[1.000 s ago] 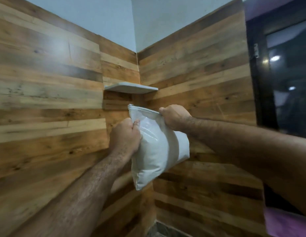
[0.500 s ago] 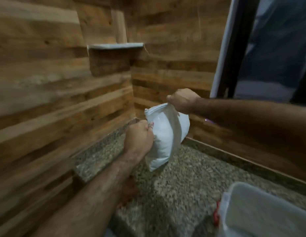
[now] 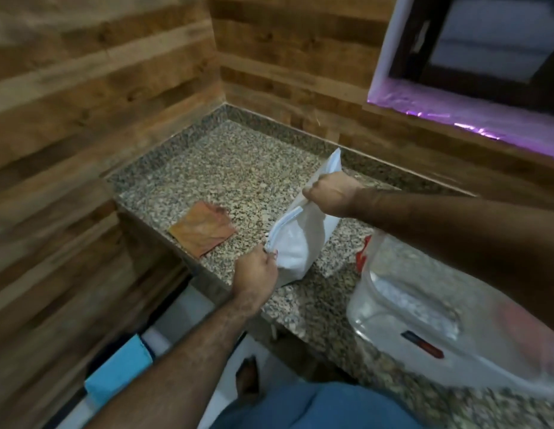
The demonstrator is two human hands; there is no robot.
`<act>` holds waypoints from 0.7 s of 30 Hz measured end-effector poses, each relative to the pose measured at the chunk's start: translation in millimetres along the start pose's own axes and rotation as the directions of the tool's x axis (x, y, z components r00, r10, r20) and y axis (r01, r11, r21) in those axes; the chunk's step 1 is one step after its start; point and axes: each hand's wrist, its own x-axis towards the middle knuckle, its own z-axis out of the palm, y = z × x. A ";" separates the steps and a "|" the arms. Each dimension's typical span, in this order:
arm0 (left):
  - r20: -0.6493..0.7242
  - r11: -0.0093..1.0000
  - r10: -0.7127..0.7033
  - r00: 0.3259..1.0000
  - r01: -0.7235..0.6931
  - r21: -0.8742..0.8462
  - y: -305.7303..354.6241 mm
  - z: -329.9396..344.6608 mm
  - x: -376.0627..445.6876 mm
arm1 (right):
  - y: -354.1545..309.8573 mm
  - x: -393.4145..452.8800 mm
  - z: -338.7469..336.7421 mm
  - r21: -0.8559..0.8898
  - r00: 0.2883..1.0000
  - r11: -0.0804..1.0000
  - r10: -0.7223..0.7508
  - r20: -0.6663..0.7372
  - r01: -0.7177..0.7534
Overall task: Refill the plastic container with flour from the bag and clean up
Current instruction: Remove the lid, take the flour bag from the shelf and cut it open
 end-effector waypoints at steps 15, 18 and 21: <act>0.079 0.966 0.155 0.985 -0.135 -0.220 -19.9 -39.8 3.2 | -53.4 -9.8 -12.8 0.622 0.967 0.743 -0.231 -0.110 0.248; 0.061 0.944 0.329 0.942 -0.328 -0.017 -18.2 -56.4 9.5 | -62.4 -2.8 -22.0 0.681 0.972 0.695 -0.196 -0.130 0.232; -0.017 0.860 0.500 0.866 -0.494 0.128 -11.6 -74.5 16.2 | -63.3 -1.2 -26.5 0.817 0.984 0.555 -0.162 -0.077 0.156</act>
